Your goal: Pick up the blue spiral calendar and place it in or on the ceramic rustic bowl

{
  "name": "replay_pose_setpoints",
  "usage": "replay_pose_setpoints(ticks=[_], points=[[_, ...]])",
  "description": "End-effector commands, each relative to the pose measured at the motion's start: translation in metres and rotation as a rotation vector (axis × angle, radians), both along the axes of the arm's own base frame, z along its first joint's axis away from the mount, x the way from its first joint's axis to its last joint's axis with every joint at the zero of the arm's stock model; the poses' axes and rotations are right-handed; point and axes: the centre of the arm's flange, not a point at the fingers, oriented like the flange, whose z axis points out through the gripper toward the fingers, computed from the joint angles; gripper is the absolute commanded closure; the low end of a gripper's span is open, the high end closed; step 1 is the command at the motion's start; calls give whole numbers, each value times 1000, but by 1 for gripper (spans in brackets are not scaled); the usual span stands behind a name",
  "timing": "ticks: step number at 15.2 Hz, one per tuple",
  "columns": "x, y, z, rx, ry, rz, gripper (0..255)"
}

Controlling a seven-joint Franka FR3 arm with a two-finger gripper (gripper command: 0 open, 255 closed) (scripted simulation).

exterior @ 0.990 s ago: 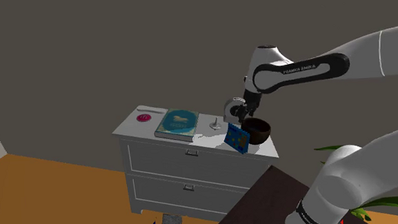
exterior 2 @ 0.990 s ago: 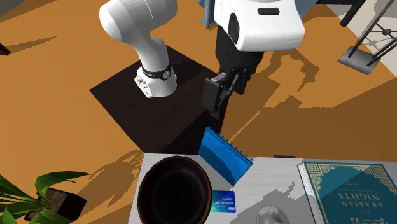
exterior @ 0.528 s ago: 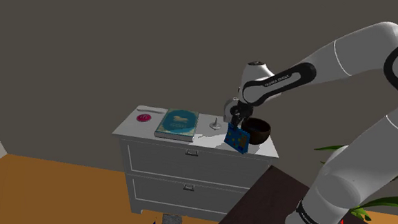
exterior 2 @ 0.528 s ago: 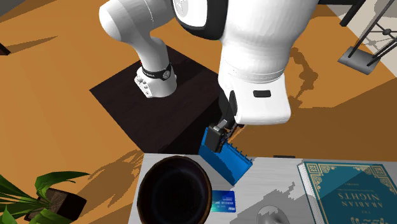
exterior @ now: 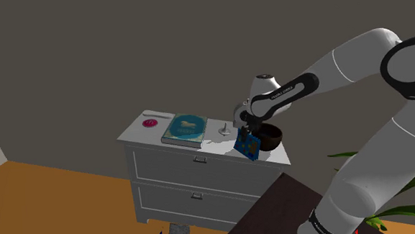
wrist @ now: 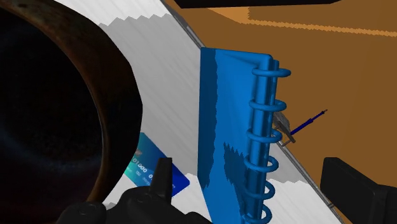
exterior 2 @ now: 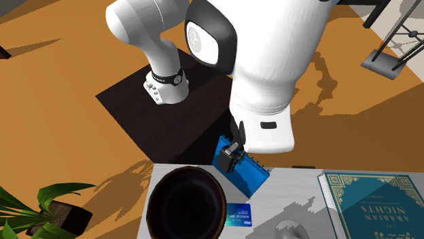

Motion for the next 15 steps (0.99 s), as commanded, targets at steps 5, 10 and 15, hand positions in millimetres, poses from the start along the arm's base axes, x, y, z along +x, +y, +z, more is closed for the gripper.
replay_pose_setpoints(ticks=[5,10,15], points=[[0,-1,-3,0,-1,0,0],[0,-1,-3,0,-1,0,255],[0,-1,-3,0,-1,0,255]])
